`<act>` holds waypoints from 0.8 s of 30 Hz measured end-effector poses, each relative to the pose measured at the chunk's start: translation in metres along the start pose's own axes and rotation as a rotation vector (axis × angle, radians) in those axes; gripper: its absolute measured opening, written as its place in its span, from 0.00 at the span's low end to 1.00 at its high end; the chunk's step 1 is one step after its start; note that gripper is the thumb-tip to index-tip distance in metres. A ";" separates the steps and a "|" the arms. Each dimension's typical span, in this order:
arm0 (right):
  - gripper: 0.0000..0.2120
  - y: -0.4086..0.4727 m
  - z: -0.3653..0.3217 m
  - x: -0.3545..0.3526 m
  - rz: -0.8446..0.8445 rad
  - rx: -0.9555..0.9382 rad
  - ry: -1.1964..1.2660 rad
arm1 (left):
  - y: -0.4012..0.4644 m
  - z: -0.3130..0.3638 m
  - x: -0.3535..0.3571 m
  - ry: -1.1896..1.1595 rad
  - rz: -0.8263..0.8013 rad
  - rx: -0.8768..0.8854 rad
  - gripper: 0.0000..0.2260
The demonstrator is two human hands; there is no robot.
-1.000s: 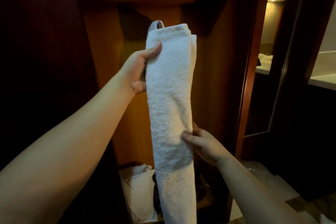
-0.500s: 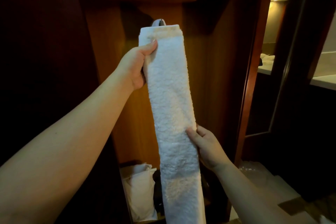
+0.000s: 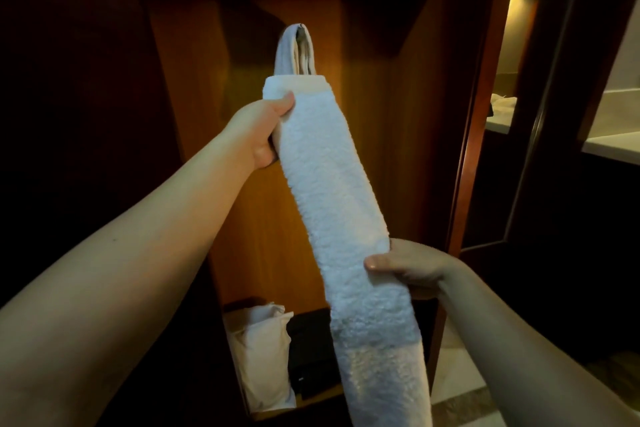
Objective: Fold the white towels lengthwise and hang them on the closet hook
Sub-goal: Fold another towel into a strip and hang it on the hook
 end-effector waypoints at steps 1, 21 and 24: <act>0.44 -0.001 0.000 0.000 -0.025 0.017 -0.021 | 0.004 -0.005 0.000 0.009 0.026 -0.027 0.10; 0.29 0.013 -0.061 -0.066 0.615 -0.202 0.140 | -0.004 -0.173 0.024 0.263 -0.409 -0.147 0.30; 0.23 0.017 -0.072 -0.065 0.619 -0.189 0.028 | -0.005 -0.161 0.019 0.300 -0.279 -0.070 0.22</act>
Point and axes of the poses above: each hand's wrist, its own y-axis towards the middle knuckle, its own x-axis out of the palm, z = x × y, the point moved 10 cm from there along y, towards the middle knuckle, and after that the axes turned 10 degrees about -x, right-handed, at the moved point
